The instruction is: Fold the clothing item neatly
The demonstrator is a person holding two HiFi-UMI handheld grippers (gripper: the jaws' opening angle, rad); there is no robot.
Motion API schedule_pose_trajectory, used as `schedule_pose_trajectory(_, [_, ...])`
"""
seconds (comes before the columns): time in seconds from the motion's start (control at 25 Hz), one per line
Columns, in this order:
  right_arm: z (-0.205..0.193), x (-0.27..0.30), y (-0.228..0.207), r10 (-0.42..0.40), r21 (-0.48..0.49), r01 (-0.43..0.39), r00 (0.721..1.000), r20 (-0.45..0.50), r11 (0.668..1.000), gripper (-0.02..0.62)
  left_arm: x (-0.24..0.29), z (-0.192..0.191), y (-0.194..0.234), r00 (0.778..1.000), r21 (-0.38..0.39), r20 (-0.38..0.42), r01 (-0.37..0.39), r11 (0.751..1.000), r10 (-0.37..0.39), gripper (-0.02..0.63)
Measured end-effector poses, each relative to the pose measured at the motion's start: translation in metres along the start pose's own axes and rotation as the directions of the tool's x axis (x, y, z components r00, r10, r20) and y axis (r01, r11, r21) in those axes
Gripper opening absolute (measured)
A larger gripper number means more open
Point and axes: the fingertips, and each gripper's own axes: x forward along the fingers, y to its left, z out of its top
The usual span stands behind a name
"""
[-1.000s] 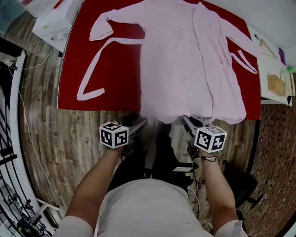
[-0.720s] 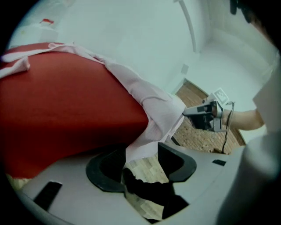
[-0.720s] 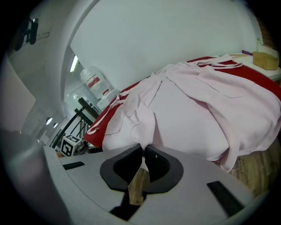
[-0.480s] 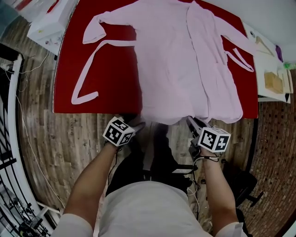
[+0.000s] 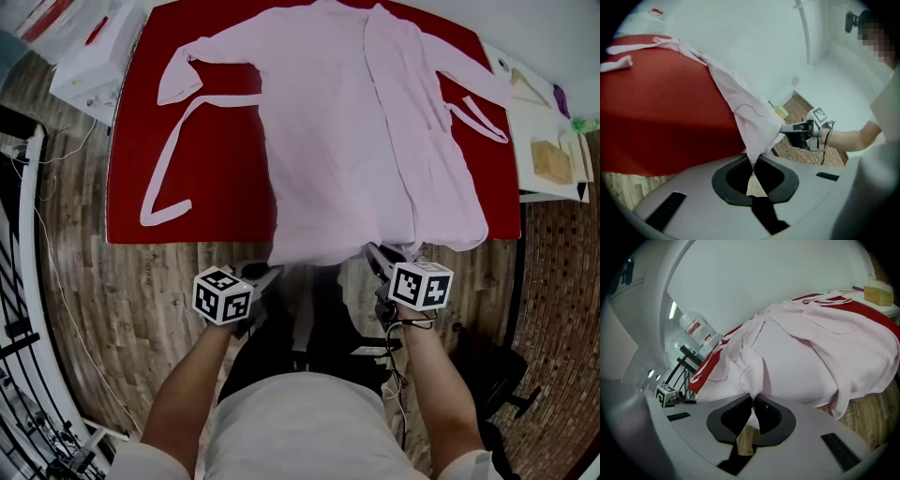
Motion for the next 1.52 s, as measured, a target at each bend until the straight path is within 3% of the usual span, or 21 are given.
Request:
schedule_pose_trajectory(0.36, [-0.021,0.014,0.030,0.054,-0.068,-0.059,0.996,-0.067,0.996,0.029,-0.056,0.013,-0.006,0.994,-0.060,0.076,-0.077,0.995,0.081,0.013])
schedule_pose_trajectory(0.64, [-0.034,0.031,0.045,0.039,0.012,-0.038,0.995,-0.091,0.999,0.029,-0.068,0.002,0.019,0.985,-0.095,0.079,-0.148,0.984,0.155,0.012])
schedule_pose_trajectory(0.8, [-0.042,0.044,0.064,0.056,-0.028,-0.060,0.991,-0.119,0.998,0.029,-0.085,0.000,0.040,0.978,-0.116,0.075,-0.186,0.976,0.195,0.012])
schedule_pose_trajectory(1.32, [-0.060,0.058,0.090,0.080,-0.063,-0.091,0.985,-0.153,0.994,0.029,-0.109,-0.011,0.068,0.963,-0.113,0.066,-0.253,0.961,0.261,0.012])
schedule_pose_trajectory(1.52, [-0.062,0.051,0.080,0.051,-0.080,-0.062,0.989,-0.138,0.995,0.029,-0.096,-0.019,0.063,0.972,-0.125,0.033,-0.225,0.966,0.231,0.012])
